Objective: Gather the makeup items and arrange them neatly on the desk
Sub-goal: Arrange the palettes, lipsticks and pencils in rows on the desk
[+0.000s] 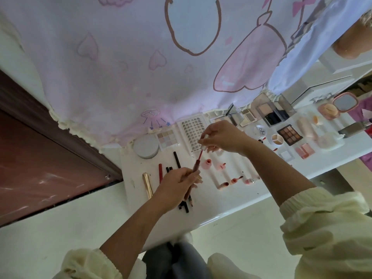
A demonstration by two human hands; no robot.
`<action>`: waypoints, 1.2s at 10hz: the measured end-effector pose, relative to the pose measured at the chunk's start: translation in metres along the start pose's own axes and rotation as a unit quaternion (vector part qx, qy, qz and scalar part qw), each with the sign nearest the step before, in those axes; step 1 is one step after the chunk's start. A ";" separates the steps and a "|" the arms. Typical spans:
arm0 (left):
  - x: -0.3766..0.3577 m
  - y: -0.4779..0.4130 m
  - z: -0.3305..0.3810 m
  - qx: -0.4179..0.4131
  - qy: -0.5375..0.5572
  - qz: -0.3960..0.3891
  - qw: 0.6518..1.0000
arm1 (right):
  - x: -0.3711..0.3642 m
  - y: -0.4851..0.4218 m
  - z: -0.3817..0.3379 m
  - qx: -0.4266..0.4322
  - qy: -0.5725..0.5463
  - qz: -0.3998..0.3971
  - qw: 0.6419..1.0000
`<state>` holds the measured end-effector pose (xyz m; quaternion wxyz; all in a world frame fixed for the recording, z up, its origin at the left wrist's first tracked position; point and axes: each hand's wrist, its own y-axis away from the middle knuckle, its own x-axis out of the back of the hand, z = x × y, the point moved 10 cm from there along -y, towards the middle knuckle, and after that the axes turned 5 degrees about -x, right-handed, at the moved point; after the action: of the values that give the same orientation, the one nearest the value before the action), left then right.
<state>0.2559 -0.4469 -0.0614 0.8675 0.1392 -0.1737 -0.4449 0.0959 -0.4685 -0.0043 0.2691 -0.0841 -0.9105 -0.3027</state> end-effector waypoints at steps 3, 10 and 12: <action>-0.012 -0.004 -0.031 0.048 -0.096 0.096 0.990 | -0.027 -0.039 -0.008 0.016 0.122 -0.038 0.992; -0.037 -0.013 -0.062 0.176 -0.199 0.184 0.946 | -0.087 -0.070 0.009 0.057 0.322 -0.132 0.936; -0.040 -0.017 -0.063 0.203 -0.213 0.168 0.941 | -0.094 -0.076 0.013 0.075 0.352 -0.108 0.927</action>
<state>0.2488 -0.4180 -0.1316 0.8257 0.1832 -0.4618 -0.2671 0.1455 -0.5208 -0.1021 0.5432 0.1475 -0.7808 -0.2712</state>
